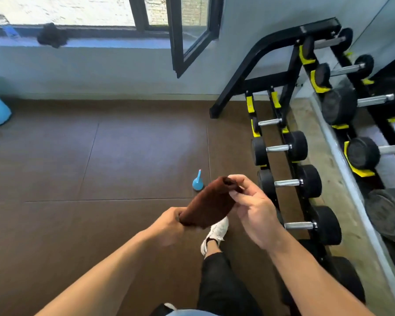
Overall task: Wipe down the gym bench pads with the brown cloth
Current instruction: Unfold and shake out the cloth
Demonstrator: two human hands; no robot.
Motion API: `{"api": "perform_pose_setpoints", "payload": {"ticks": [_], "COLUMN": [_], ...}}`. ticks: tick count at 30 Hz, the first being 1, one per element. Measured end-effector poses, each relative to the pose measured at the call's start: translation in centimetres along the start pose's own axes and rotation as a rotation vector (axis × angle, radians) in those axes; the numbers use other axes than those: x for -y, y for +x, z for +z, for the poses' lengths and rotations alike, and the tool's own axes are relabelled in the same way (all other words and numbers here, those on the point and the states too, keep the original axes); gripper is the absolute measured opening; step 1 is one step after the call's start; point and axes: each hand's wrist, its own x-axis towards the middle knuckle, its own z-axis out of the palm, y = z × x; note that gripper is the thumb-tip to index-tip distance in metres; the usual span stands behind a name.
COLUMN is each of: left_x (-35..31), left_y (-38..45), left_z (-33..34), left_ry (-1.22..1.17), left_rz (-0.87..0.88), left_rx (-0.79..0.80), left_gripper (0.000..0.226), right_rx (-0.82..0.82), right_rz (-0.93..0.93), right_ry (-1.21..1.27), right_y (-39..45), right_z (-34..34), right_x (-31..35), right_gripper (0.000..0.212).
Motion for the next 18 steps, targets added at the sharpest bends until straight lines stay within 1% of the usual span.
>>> {"api": "perform_pose_setpoints", "payload": {"ticks": [1,2,4,6,8,10,12,15,16,18], "left_x": [-0.5,-0.9,-1.9,-2.7,-2.6,-1.5,0.6,5.2,7.2,11.5], "left_y": [2.4,4.7,9.2,13.9,19.0,24.4,30.1,38.5,41.2,46.0], "left_z": [-1.0,-2.1,-4.2,-6.2,-7.8,-9.0,-9.8,-10.2,-9.9,-9.2], "left_ry": [-0.002,-0.016,-0.012,0.032,0.045,0.095,0.166,0.217,0.225,0.253], "left_rz": [-0.049,-0.092,-0.158,-0.203,-0.246,-0.257,-0.266,-0.304,-0.315,-0.33], "left_rx": [0.002,0.002,-0.025,-0.064,-0.095,-0.119,-0.094,-0.065,-0.072,-0.104], "left_gripper": [0.015,0.011,0.018,0.025,0.026,0.027,0.028,0.027,0.028,0.026], "right_rx": [-0.048,-0.096,-0.195,-0.289,-0.375,-0.455,-0.526,-0.665,-0.69,-0.689], "right_rz": [0.012,0.038,0.123,0.218,0.329,0.447,0.547,0.618,0.624,0.659], "right_ry": [0.061,0.117,0.145,0.166,0.232,0.306,0.393,0.509,0.528,0.504], "right_y": [3.5,6.7,12.8,18.1,22.9,27.0,30.7,35.9,37.5,40.3], "right_z": [-1.4,-2.6,-4.9,-7.1,-9.2,-11.4,-13.6,-16.3,-16.9,-17.9], "right_x": [0.8,1.2,1.3,0.1,-1.9,-4.7,-8.6,-15.5,-17.9,-22.8], "right_gripper": [0.023,0.025,0.029,0.029,0.03,0.032,0.034,0.04,0.038,0.028]}}
